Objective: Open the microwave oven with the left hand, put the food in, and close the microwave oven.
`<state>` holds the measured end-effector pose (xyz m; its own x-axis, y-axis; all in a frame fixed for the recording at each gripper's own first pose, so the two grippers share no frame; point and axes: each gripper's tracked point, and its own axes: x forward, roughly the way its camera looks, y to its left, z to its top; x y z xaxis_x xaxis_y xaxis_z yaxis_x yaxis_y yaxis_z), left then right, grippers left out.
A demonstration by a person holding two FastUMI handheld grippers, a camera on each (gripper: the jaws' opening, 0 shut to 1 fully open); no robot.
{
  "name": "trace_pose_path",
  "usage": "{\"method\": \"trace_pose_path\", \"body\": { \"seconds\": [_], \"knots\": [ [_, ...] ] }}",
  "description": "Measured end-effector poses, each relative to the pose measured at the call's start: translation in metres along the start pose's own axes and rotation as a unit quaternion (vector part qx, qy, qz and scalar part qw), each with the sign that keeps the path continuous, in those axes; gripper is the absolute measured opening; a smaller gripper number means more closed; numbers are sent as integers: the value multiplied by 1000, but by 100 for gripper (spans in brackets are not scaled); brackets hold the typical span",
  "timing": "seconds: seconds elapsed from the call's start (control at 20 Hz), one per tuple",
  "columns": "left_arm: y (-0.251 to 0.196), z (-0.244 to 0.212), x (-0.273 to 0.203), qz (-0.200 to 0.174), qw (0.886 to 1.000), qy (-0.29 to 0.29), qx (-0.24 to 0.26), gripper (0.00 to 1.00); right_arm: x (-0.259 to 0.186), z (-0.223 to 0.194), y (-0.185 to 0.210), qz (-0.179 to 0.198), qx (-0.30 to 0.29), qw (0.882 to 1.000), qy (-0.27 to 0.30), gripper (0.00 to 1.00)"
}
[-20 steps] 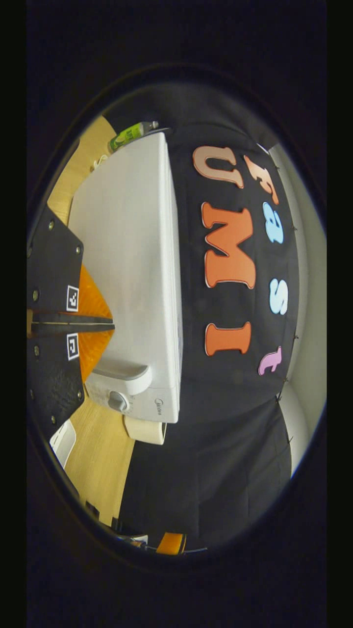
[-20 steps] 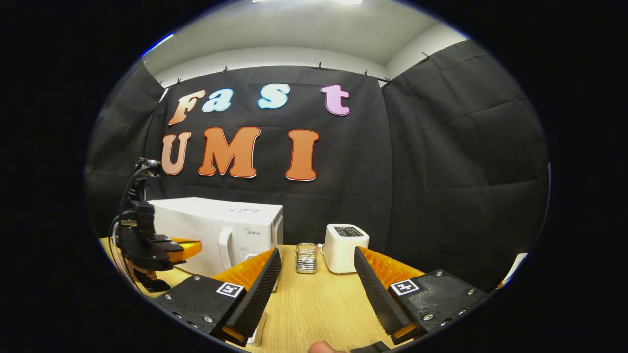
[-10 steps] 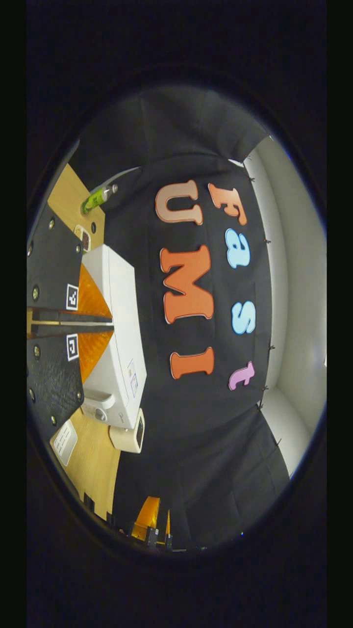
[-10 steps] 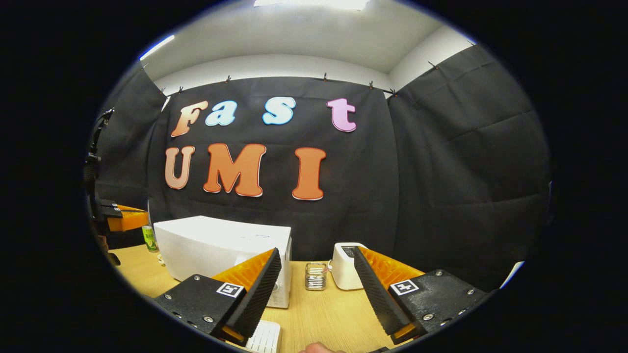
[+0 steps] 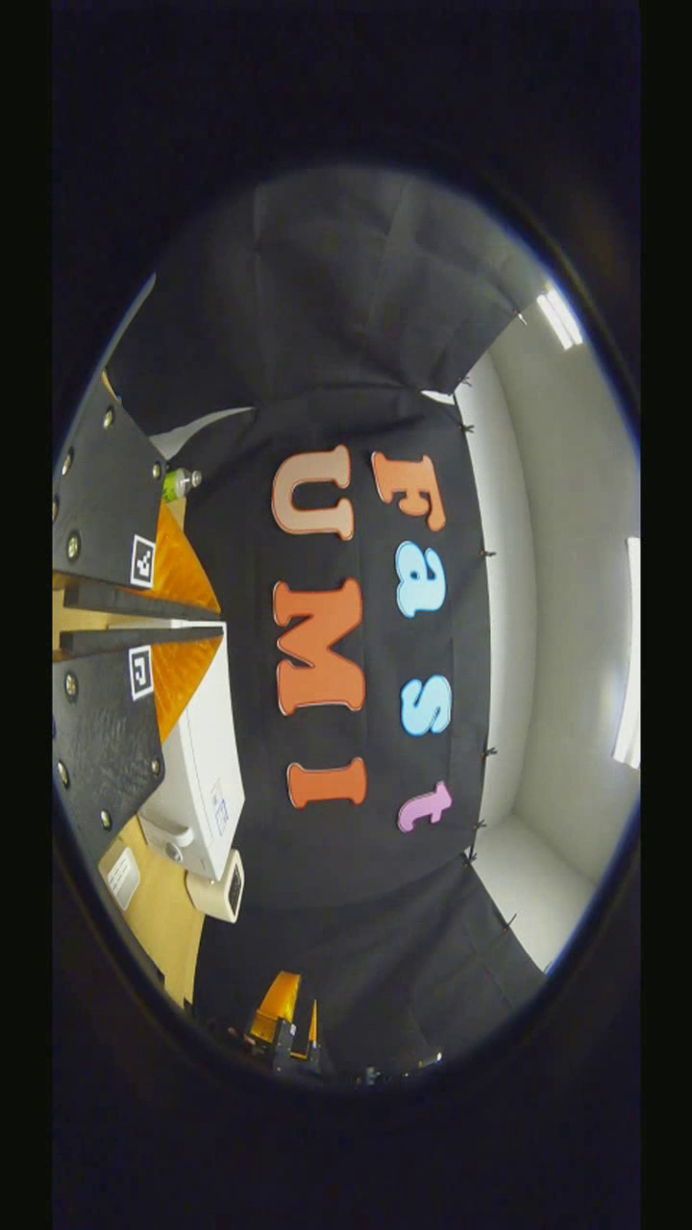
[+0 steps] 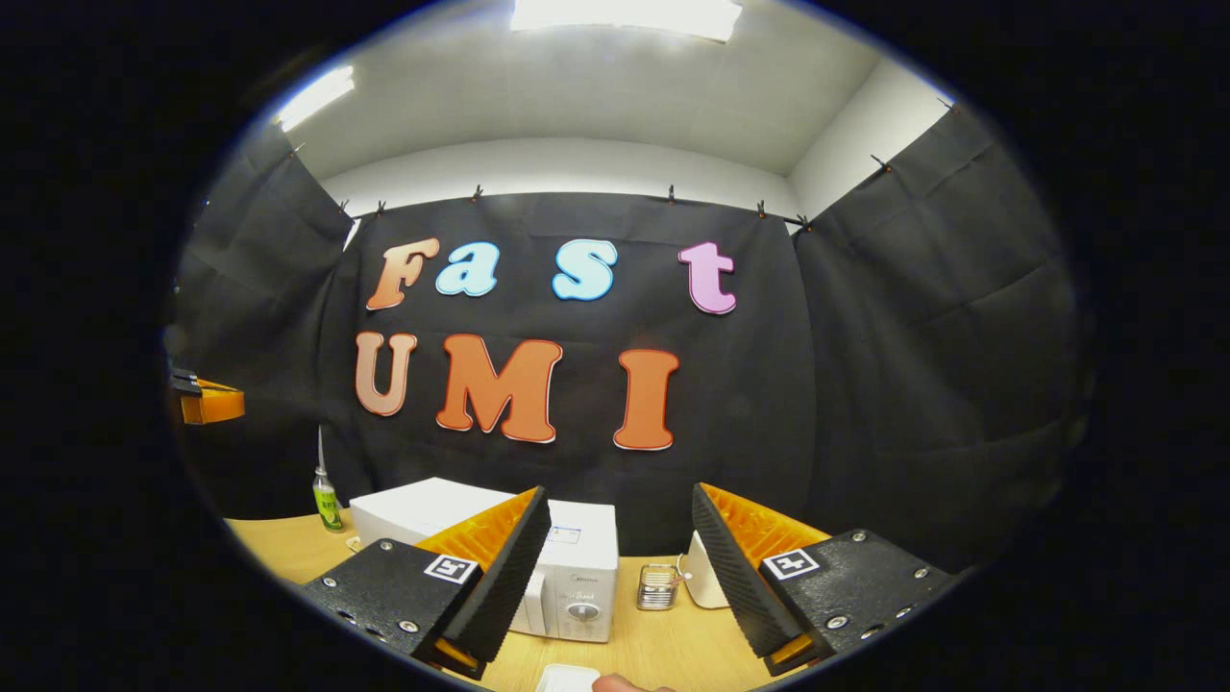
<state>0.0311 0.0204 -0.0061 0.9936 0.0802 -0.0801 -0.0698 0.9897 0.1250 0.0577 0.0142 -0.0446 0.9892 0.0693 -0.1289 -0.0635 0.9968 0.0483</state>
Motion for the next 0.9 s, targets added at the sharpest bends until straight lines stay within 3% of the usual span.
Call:
{"method": "trace_pose_path", "body": {
  "seconds": [0.25, 0.3, 0.35, 0.45, 0.65, 0.9],
  "knots": [
    [36, 12, -10, 20, 1000, -7, -9, 33, 1, 21, 13, 9, 2, 1000, -14, 92],
    [40, 12, -12, 19, 1000, -8, -7, 46, 0, 21, 15, 11, 3, 1000, -15, 92],
    [43, 14, -13, 18, 1000, -11, -6, 52, 1, 22, 17, 13, 4, 1000, -15, 92],
    [41, 12, -15, 10, 1000, -14, -7, 72, 2, 18, 22, 18, 3, 1000, -12, 92],
    [32, 10, -17, -6, 1000, -23, 7, 83, 2, 16, 31, 23, -6, 1000, -13, 93],
    [32, 14, -20, -7, 999, -36, 16, 81, 3, 23, 40, 29, -12, 999, -27, 93]
  ]
}}
